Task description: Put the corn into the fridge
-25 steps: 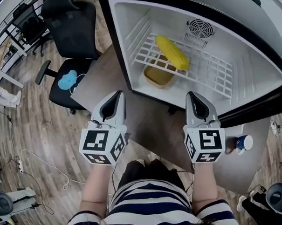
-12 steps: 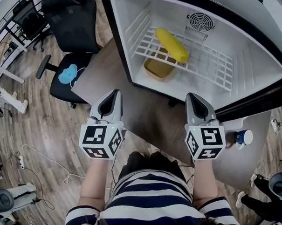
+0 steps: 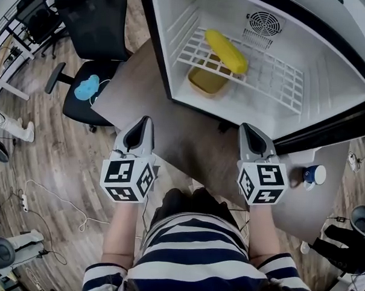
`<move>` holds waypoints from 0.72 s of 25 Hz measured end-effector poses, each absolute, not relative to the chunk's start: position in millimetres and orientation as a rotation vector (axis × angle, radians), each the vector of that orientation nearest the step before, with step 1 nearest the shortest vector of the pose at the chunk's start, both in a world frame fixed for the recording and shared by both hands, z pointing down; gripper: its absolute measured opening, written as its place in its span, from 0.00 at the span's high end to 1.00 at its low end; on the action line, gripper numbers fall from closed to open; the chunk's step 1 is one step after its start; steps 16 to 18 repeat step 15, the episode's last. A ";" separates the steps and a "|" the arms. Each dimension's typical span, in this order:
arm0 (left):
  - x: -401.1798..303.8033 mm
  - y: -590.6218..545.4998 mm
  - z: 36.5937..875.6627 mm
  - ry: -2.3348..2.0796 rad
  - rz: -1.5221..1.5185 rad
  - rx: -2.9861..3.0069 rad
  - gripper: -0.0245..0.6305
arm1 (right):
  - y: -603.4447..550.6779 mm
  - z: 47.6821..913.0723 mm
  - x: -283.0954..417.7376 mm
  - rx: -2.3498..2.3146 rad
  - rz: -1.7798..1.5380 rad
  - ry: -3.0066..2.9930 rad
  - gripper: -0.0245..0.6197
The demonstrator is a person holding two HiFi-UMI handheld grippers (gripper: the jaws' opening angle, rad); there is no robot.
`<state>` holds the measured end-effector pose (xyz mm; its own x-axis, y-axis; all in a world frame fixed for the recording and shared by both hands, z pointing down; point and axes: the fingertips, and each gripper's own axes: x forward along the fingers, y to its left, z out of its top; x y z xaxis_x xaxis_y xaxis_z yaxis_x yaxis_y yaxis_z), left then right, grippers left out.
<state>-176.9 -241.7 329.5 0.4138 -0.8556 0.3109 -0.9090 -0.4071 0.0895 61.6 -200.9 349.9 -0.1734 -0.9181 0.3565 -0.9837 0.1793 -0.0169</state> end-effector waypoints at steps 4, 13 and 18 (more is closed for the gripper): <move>-183.6 -241.1 329.5 -1.565 0.336 2.421 0.96 | -202.0 355.9 60.5 1.809 0.373 -2.195 0.97; -193.6 -238.8 327.5 -1.594 0.362 2.414 0.96 | -200.8 356.8 59.8 1.803 0.379 -2.199 0.97; -194.1 -238.4 328.1 -1.597 0.364 2.412 0.96 | -200.2 356.9 60.0 1.801 0.379 -2.200 0.97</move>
